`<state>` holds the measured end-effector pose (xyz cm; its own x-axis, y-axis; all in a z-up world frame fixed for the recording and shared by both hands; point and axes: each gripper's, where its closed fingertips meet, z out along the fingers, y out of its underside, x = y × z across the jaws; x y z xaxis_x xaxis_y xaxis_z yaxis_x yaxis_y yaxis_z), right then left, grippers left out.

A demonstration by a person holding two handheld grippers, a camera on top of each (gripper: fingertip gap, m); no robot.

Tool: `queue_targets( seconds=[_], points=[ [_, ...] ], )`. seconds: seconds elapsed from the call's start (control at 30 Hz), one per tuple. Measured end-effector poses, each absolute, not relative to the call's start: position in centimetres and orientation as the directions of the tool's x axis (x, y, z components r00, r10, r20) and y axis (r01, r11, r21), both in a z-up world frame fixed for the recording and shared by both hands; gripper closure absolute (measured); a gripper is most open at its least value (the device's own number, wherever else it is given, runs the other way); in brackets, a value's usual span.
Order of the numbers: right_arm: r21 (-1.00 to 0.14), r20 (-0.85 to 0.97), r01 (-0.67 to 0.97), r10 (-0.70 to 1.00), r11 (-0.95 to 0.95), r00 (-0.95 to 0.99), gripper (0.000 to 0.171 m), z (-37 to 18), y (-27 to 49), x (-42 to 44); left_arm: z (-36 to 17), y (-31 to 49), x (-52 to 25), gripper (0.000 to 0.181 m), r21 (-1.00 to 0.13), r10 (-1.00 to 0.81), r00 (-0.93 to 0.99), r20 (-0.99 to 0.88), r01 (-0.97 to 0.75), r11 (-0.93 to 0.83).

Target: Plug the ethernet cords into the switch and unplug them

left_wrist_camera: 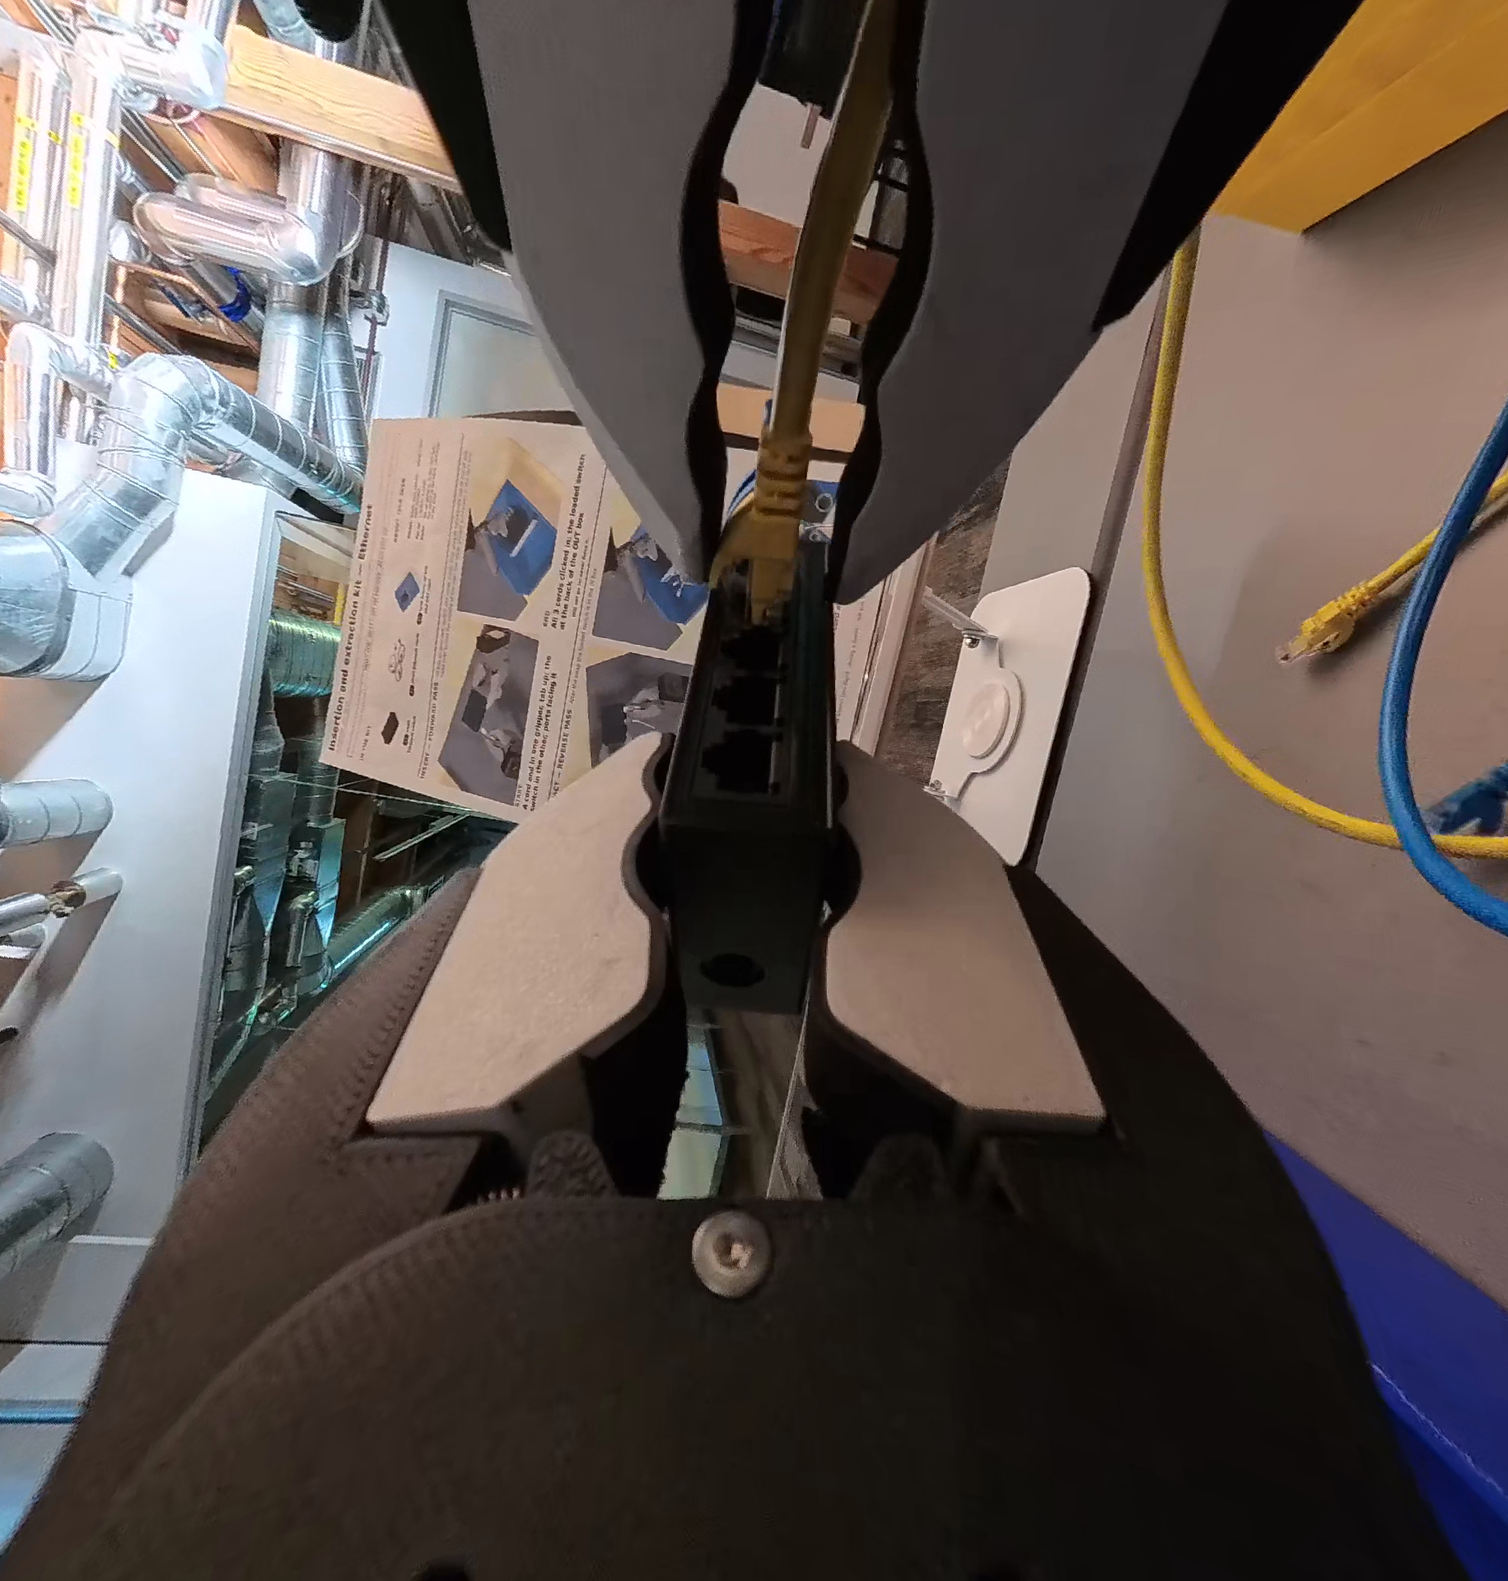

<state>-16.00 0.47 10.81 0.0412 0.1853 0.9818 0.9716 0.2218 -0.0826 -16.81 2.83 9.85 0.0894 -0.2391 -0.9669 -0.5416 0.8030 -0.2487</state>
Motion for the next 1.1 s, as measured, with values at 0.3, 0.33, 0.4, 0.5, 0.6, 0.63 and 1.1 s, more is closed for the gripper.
queue_targets(
  seconds=[0.3, 0.33, 0.4, 0.5, 0.6, 0.63, 1.1],
  points=[
    [-0.078, 0.981, 0.974, 0.188, 0.21, 0.038, 0.155, 11.2, 0.1, -16.2, 9.8, 2.6, -16.6, 0.153, -0.248, -0.238, 0.089, -0.967, -0.531, 0.81],
    [-0.056, 0.984, 0.979, 0.178, 0.197, 0.021, 0.155, 11.3, 0.2, -16.0, 9.9, 2.5, -16.6, 0.153, -0.25, -0.238, 0.092, -0.967, -0.527, 0.812],
    [-0.044, 0.984, 0.98, 0.177, 0.196, 0.009, 0.156, 11.4, 0.1, -16.0, 10.0, 2.3, -16.7, 0.153, -0.249, -0.236, 0.093, -0.967, -0.526, 0.813],
    [-0.055, 0.984, 0.976, 0.178, 0.209, 0.017, 0.156, 11.6, -0.1, -16.0, 10.2, 2.2, -16.7, 0.152, -0.259, -0.242, 0.1, -0.965, -0.515, 0.817],
    [-0.025, 0.989, 0.975, 0.147, 0.22, -0.007, 0.156, 11.7, -0.1, -16.1, 10.3, 2.1, -16.7, 0.152, -0.253, -0.235, 0.101, -0.967, -0.516, 0.818],
    [-0.023, 0.99, 0.975, 0.141, 0.223, -0.009, 0.156, 11.7, -0.1, -16.2, 10.3, 2.1, -16.7, 0.152, -0.252, -0.234, 0.101, -0.967, -0.516, 0.818],
    [-0.056, 0.988, 0.972, 0.151, 0.229, 0.021, 0.157, 12.0, -0.2, -16.1, 10.8, 2.3, -16.6, 0.151, -0.261, -0.224, 0.134, -0.965, -0.513, 0.818]
  ],
)
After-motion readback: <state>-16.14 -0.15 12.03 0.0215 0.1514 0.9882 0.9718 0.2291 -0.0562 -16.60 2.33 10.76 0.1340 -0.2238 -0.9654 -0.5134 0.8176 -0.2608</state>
